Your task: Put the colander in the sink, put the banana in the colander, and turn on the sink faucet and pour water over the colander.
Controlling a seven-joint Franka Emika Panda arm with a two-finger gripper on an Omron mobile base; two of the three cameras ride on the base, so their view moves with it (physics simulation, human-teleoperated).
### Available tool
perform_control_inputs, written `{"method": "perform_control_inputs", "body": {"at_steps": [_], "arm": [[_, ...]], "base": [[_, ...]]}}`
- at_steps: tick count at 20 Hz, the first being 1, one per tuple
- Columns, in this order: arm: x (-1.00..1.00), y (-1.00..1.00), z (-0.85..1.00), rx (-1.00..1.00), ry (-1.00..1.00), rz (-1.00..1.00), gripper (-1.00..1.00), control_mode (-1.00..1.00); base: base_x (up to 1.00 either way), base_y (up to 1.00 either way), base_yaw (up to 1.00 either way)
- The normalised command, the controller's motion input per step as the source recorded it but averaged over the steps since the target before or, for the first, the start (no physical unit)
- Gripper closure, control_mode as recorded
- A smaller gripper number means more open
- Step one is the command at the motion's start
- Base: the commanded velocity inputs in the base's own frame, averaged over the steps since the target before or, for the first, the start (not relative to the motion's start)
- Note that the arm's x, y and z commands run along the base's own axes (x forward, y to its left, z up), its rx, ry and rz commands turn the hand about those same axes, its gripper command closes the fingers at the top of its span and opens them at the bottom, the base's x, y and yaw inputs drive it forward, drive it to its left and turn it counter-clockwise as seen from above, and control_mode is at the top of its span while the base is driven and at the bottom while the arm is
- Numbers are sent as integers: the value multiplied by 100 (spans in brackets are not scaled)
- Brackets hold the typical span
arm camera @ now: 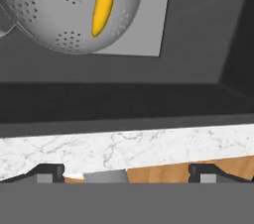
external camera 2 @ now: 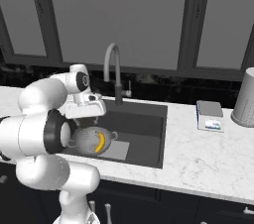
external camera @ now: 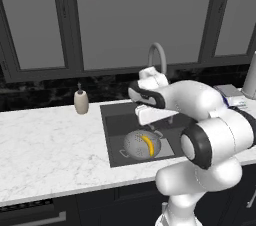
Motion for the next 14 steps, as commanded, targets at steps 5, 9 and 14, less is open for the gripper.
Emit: {"method": "perform_control_inputs", "body": {"at_steps": [5, 9, 14], "arm": [[-73, -16, 44, 5, 0, -2, -100, -100], [-58, -50, 40, 4, -3, 3, -100, -100], [-54, -69, 38, 5, -10, 14, -100, -100]], "base": [[0, 0, 0], [0, 0, 0], [0, 0, 0]]}}
